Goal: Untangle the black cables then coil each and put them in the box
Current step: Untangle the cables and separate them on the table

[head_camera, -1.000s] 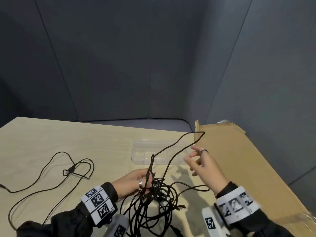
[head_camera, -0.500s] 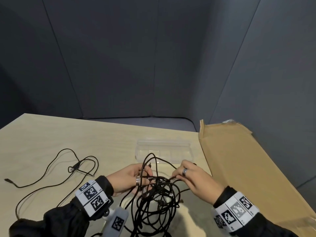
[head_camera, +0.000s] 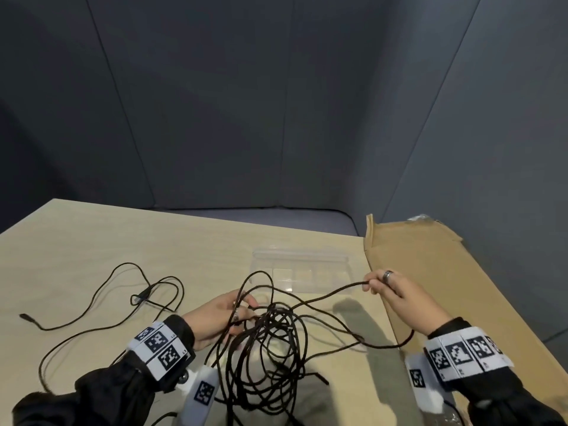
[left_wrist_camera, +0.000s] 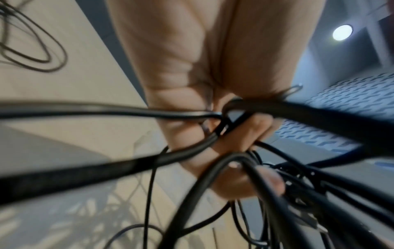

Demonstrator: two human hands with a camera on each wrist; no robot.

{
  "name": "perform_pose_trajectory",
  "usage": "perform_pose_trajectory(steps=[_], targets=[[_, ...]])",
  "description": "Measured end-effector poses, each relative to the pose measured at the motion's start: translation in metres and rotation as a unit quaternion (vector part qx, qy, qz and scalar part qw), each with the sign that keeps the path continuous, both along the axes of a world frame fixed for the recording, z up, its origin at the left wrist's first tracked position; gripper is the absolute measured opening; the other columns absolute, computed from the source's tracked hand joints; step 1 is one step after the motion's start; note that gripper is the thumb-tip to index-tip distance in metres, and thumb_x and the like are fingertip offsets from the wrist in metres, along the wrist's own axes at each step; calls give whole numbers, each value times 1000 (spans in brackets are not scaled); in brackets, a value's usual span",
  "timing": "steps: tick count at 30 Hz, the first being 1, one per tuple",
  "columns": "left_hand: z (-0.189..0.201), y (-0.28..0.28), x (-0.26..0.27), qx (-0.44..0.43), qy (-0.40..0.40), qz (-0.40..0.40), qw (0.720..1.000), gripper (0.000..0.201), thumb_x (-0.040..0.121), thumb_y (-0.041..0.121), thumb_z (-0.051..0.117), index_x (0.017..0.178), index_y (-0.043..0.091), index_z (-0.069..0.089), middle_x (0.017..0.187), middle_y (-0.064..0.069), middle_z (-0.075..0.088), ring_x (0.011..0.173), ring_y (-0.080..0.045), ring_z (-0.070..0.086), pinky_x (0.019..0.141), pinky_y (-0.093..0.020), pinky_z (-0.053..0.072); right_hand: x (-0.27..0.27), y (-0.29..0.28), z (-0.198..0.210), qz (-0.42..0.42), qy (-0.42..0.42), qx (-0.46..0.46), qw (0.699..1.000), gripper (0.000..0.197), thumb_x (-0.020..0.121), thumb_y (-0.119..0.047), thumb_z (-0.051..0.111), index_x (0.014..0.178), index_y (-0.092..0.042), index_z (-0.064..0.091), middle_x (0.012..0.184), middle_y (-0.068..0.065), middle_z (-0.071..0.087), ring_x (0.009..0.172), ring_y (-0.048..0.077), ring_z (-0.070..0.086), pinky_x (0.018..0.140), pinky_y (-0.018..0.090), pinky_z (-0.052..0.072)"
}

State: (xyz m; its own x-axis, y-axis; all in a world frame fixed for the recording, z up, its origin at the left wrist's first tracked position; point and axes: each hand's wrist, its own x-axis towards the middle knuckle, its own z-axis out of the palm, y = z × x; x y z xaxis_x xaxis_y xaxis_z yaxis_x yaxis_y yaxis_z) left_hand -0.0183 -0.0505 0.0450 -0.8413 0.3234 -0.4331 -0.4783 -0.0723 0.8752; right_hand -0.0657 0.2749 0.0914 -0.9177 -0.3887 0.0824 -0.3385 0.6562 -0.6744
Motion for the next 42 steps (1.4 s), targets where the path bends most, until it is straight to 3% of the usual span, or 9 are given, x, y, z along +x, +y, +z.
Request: perform_pose_trajectory(steps=[5, 13, 22, 25, 29, 32, 34, 37, 42], targets=[[-17, -7, 3, -7, -45, -8, 999, 11, 94, -1, 41, 101, 5, 48, 59, -1, 51, 35, -2, 31, 31, -16, 37, 0, 1, -14, -27, -25, 26, 999, 29, 96, -7, 43, 77, -24, 57, 83, -8, 57, 76, -2, 52, 70, 9, 36], [-32, -15, 1, 0, -78, 29, 997, 10, 89, 1, 46, 97, 3, 51, 64, -6, 48, 33, -2, 29, 29, -15, 34, -15, 47, -56, -292, -2, 109, 950, 23, 98, -15, 37, 96, -16, 60, 113, 11, 62, 83, 23, 52, 73, 31, 38], [-30, -11, 2, -31, -64, 13, 997, 15, 83, 1, 51, 98, 5, 54, 58, -3, 31, 34, -4, 25, 31, -16, 33, -20, 71, -45, -521, 42, -91, 848, 27, 98, -14, 43, 104, 4, 62, 105, 30, 62, 100, 42, 55, 89, 42, 41], [-34, -13, 7, -41, -53, 3, 998, 21, 75, 7, 55, 96, 5, 54, 51, 3, 37, 34, -2, 24, 31, -14, 29, -16, 71, -53, -470, -28, -21, 882, 24, 96, -16, 47, 100, 1, 63, 106, 28, 62, 96, 41, 57, 88, 43, 44], [-41, -12, 7, -48, -50, 7, 998, 42, 58, 18, 64, 97, 5, 55, 47, 4, 34, 33, -3, 23, 32, -15, 28, 12, 13, -62, -200, 26, 275, 940, 42, 93, -29, 50, 134, -20, 47, 144, 5, 40, 126, 30, 44, 103, 38, 33], [-39, -4, 6, -39, -37, -17, 998, 28, 69, 10, 54, 97, 6, 52, 46, 9, 38, 33, -1, 24, 34, -14, 25, 33, -56, -63, 26, 20, 232, 972, 50, 97, -31, 41, 145, -32, 26, 148, -21, 20, 141, 8, 14, 115, 36, 12], [-34, 1, 6, -19, -33, -26, 999, 24, 73, 9, 50, 97, 6, 52, 45, 10, 38, 33, -1, 24, 34, -14, 24, 33, -85, -70, 122, -11, 203, 971, 40, 98, -30, 40, 138, -28, 41, 144, -14, 38, 138, 9, 27, 116, 35, 18], [-27, 1, 6, -29, -20, -33, 999, 24, 73, 14, 59, 96, 8, 54, 48, 7, 39, 37, -3, 29, 36, -15, 27, 26, -95, -66, 139, -58, 157, 976, 26, 97, -26, 44, 111, -13, 62, 116, 3, 63, 110, 18, 56, 96, 24, 39], [-16, 9, 10, -180, 139, -118, 967, 51, 58, 39, 83, 99, 26, 56, 87, 7, 63, 78, -6, 60, 72, -22, 49, 25, -92, -35, 144, -36, 55, 987, 25, 87, -37, 61, 88, -14, 69, 82, -9, 58, 73, -1, 51, 68, 10, 35]])
